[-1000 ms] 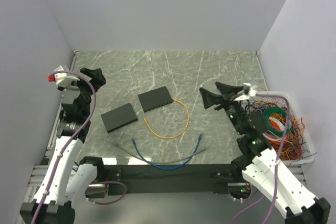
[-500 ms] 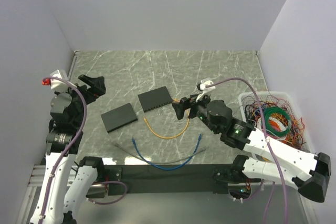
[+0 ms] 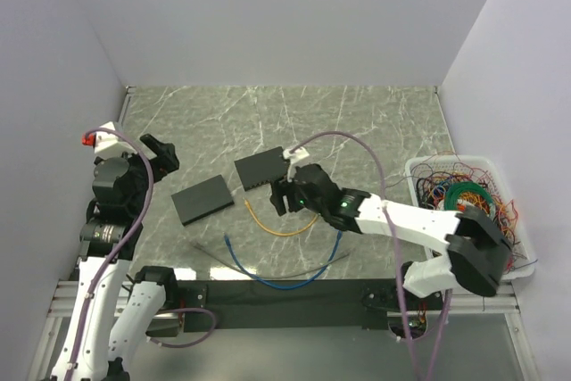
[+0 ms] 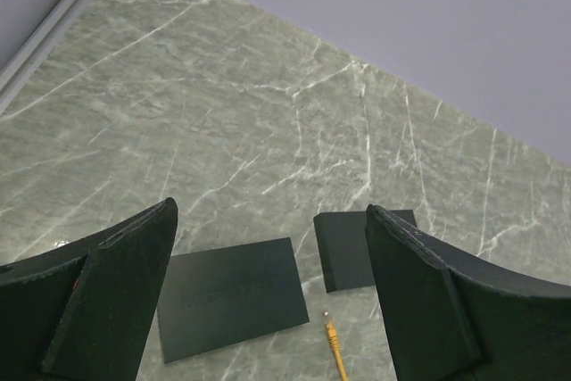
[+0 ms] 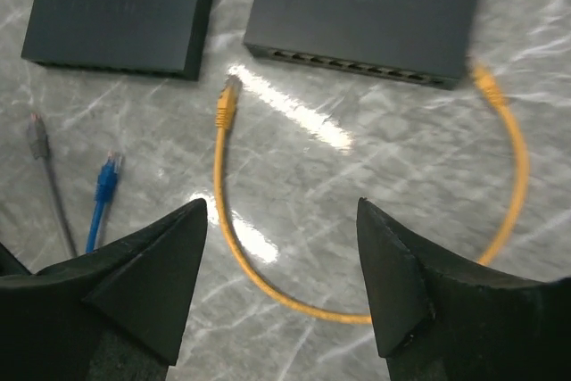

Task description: Insert the plug into the switch port

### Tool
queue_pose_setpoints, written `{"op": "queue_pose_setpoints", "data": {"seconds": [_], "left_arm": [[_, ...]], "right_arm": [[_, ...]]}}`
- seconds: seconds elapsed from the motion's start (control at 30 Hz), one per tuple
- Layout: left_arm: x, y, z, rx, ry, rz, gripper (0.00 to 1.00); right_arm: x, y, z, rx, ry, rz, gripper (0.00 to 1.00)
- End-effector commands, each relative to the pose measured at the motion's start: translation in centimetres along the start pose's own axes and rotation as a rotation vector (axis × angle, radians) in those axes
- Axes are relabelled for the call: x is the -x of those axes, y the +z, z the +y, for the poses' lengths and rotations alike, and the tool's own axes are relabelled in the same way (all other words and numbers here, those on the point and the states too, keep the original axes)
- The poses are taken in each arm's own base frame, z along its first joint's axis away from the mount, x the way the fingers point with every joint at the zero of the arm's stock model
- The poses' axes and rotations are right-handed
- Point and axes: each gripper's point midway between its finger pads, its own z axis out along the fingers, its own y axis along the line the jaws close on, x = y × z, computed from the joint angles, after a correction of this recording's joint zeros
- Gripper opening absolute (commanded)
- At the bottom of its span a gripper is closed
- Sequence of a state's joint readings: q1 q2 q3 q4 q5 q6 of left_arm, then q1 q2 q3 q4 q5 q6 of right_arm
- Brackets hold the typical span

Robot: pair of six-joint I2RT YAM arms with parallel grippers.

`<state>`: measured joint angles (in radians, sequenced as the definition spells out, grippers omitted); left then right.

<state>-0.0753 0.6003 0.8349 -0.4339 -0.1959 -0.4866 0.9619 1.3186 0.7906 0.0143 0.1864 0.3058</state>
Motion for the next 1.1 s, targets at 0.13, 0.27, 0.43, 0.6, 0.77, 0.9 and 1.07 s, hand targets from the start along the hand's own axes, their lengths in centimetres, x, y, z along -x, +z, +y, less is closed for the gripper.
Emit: {"op": "queue_pose_setpoints", "data": {"seconds": [0.13, 0.27, 0.43, 0.6, 0.77, 0.9, 1.07], "left_arm": [[-0.4, 0.6, -0.5, -0.024, 0.039, 0.038, 0.9], [-0.3, 0.3, -0.5, -0.033, 0.036, 0.026, 0.9], [-0.3, 0.3, -0.6, -0.034, 0.035, 0.03, 0.89], [-0.6, 0.4, -0.6, -0.038, 0.035, 0.044, 0.88], [-0.5, 0.3, -0.7, -0.044, 0.035, 0.038, 0.88], [-0.5, 0.3, -0.7, -0.044, 0.033, 0.038, 0.88], [-0.5, 0.3, -0.7, -0.043, 0.034, 0.04, 0.88]], "right_arm": [[2.8, 4.3, 5.3, 0.119, 0.005, -0.013, 0.7], [1.9, 6.2, 6.3, 0.123, 0.0, 0.03, 0.69], [0.3, 7.9, 7.3, 0.123, -0.014, 0.081, 0.66], [-1.6, 9.4, 7.2, 0.098, -0.024, 0.132, 0.59], [-3.0, 10.1, 7.1, 0.086, -0.028, 0.166, 0.55], [-4.3, 10.7, 7.0, 0.064, -0.05, 0.194, 0.51], [-5.2, 11.3, 6.9, 0.047, -0.055, 0.212, 0.48]]}}
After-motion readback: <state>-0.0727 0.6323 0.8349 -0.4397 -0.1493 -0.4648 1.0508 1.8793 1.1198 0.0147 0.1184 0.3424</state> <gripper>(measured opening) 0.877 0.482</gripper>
